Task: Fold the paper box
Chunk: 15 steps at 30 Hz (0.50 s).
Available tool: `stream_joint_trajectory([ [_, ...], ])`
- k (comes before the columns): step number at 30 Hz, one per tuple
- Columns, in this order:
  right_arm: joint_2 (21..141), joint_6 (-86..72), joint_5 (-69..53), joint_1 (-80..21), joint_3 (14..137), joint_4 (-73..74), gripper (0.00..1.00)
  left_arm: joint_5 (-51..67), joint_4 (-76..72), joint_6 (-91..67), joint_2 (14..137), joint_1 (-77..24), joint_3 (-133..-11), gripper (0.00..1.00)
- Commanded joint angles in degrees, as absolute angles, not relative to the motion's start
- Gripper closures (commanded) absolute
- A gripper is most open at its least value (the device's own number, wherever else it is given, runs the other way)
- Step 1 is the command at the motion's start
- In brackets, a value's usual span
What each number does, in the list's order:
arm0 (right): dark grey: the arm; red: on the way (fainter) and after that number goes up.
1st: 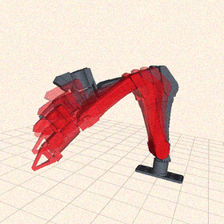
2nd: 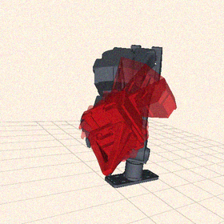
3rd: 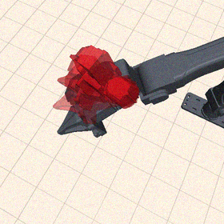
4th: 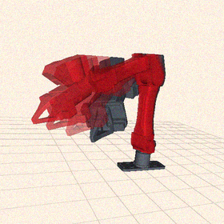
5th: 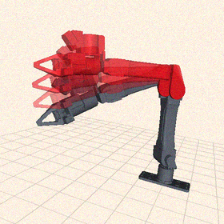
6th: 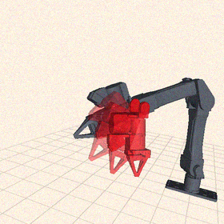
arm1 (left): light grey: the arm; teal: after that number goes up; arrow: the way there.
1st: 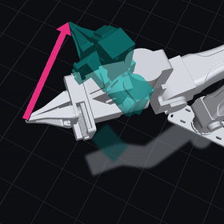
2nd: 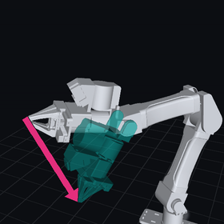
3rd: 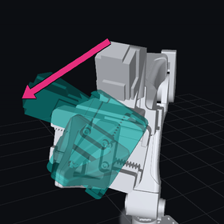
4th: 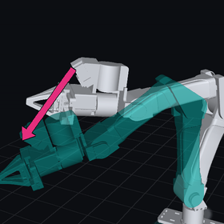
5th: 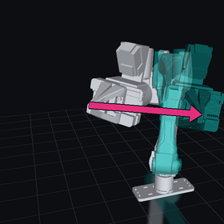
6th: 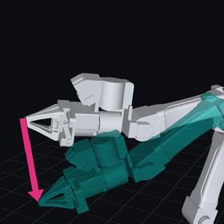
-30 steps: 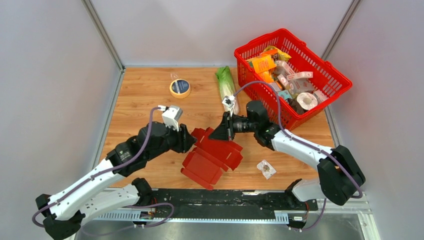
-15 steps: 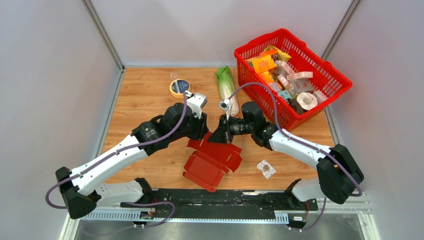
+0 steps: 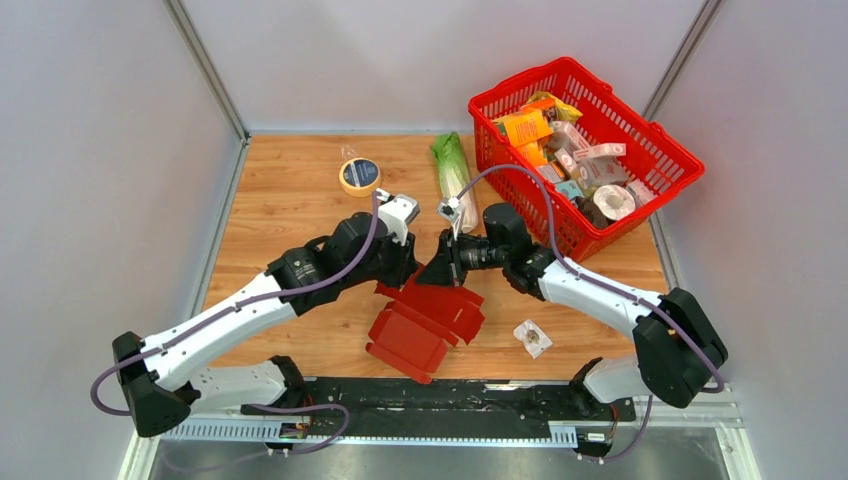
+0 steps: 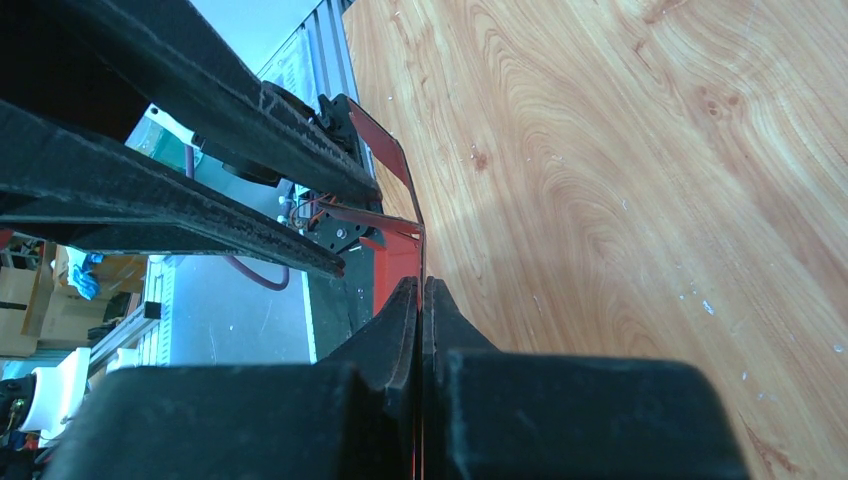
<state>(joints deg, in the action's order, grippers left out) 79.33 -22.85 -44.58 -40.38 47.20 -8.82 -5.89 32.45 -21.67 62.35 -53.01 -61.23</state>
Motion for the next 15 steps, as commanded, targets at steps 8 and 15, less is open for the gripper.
stream_joint_trajectory([
  [8, 79.5, -21.8, -43.4, -40.9, 50.2, -8.6, 1.0, -14.8, 35.3, -19.0, 65.4, -54.8, -62.4, 0.89],
  [15, 82.4, -18.4, -35.5, -42.0, 54.4, 1.9, 0.68, -16.6, 31.9, -17.4, 63.7, -55.0, -58.0, 1.0],
])
